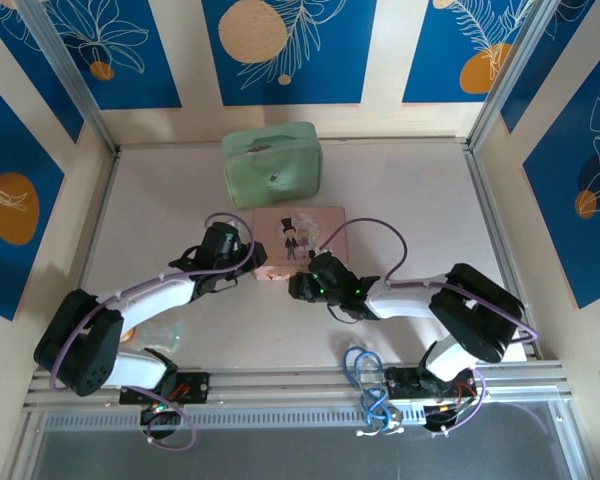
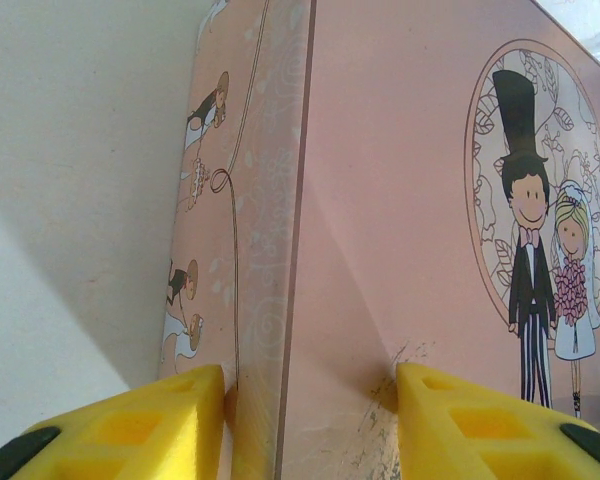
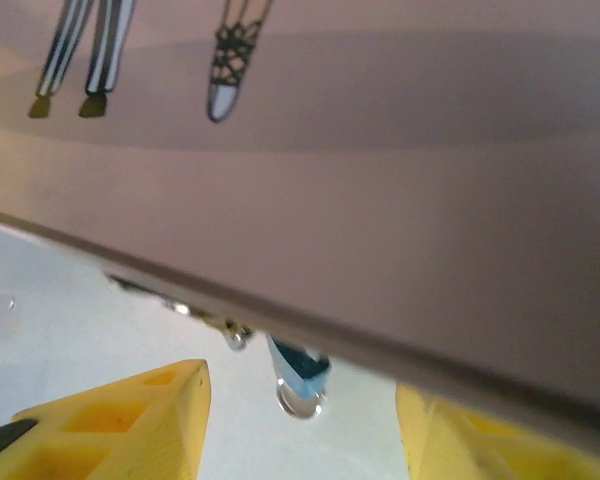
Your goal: Unlock the padlock with the key
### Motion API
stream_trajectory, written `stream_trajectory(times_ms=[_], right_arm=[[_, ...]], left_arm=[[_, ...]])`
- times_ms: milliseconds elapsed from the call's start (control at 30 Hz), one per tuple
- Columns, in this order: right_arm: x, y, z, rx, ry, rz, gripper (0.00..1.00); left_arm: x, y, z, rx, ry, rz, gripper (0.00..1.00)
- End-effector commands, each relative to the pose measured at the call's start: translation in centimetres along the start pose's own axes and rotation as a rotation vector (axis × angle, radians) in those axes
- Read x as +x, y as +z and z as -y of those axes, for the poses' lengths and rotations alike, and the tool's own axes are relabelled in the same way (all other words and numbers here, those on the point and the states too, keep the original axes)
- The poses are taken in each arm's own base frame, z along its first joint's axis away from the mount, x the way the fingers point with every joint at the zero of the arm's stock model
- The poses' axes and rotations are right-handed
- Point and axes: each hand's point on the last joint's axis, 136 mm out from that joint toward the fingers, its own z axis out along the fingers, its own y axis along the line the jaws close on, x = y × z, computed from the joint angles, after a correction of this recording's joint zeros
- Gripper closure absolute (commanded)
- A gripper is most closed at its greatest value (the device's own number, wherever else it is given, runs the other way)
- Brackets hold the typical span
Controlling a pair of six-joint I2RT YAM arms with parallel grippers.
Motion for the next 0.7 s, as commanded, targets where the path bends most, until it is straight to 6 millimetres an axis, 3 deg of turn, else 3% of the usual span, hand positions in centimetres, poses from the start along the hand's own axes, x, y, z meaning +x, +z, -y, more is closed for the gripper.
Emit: stream_trajectory(times_ms=[0, 100, 267, 667], right_arm=[[-0.4, 0.9, -1.6, -0.042, -0.004, -0.002, 0.47], [-0.1, 1.5, -1.5, 0.015, -0.023, -0.023, 0.52], [0.5, 1.8, -0.7, 0.143, -0.047, -0.051, 0.69], [1.3, 0.0, 1.8, 0.421, -0.080, -0.118, 0.97]], left_arm=[[2.9, 0.1, -3.9, -0.130, -0.017, -0.091, 0.54], [2.9, 0.1, -3.9, -0.129, -0.018, -0.090, 0.54], [2.9, 0.1, -3.9, -0.129, -0.019, -0.090, 0.54], [2.7, 0.0, -3.9, -0.130, -0.019, -0.082, 0.54]])
